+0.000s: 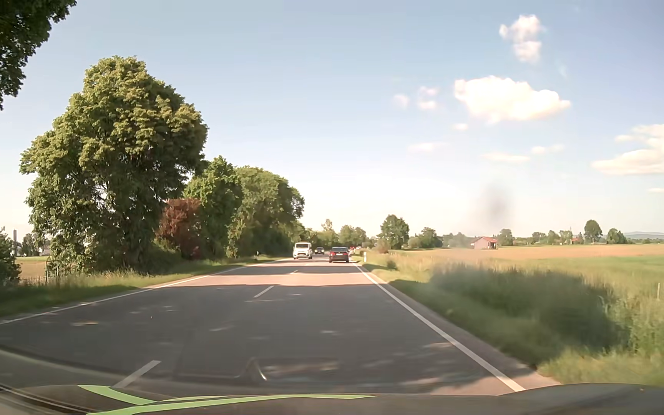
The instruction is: Follow the waypoints while adhering to traffic rules and regulations
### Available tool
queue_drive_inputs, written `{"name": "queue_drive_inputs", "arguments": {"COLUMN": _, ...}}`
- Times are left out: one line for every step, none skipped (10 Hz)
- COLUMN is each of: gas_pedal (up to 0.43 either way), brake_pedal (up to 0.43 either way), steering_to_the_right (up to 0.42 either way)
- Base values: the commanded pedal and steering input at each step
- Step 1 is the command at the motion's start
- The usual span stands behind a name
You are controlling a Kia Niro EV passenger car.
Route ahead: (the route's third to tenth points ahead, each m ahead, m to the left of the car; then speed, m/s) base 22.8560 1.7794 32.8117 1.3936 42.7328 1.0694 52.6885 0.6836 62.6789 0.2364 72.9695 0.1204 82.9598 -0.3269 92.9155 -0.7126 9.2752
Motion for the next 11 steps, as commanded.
{"name": "queue_drive_inputs", "arguments": {"gas_pedal": 0.13, "brake_pedal": 0.0, "steering_to_the_right": 0.002}}
{"name": "queue_drive_inputs", "arguments": {"gas_pedal": 0.13, "brake_pedal": 0.0, "steering_to_the_right": 0.002}}
{"name": "queue_drive_inputs", "arguments": {"gas_pedal": 0.13, "brake_pedal": 0.0, "steering_to_the_right": 0.002}}
{"name": "queue_drive_inputs", "arguments": {"gas_pedal": 0.13, "brake_pedal": 0.0, "steering_to_the_right": 0.003}}
{"name": "queue_drive_inputs", "arguments": {"gas_pedal": 0.13, "brake_pedal": 0.0, "steering_to_the_right": 0.002}}
{"name": "queue_drive_inputs", "arguments": {"gas_pedal": 0.13, "brake_pedal": 0.0, "steering_to_the_right": 0.003}}
{"name": "queue_drive_inputs", "arguments": {"gas_pedal": 0.13, "brake_pedal": 0.0, "steering_to_the_right": 0.003}}
{"name": "queue_drive_inputs", "arguments": {"gas_pedal": 0.13, "brake_pedal": 0.0, "steering_to_the_right": 0.002}}
{"name": "queue_drive_inputs", "arguments": {"gas_pedal": 0.13, "brake_pedal": 0.0, "steering_to_the_right": 0.002}}
{"name": "queue_drive_inputs", "arguments": {"gas_pedal": 0.13, "brake_pedal": 0.0, "steering_to_the_right": 0.002}}
{"name": "queue_drive_inputs", "arguments": {"gas_pedal": 0.13, "brake_pedal": 0.0, "steering_to_the_right": 0.002}}
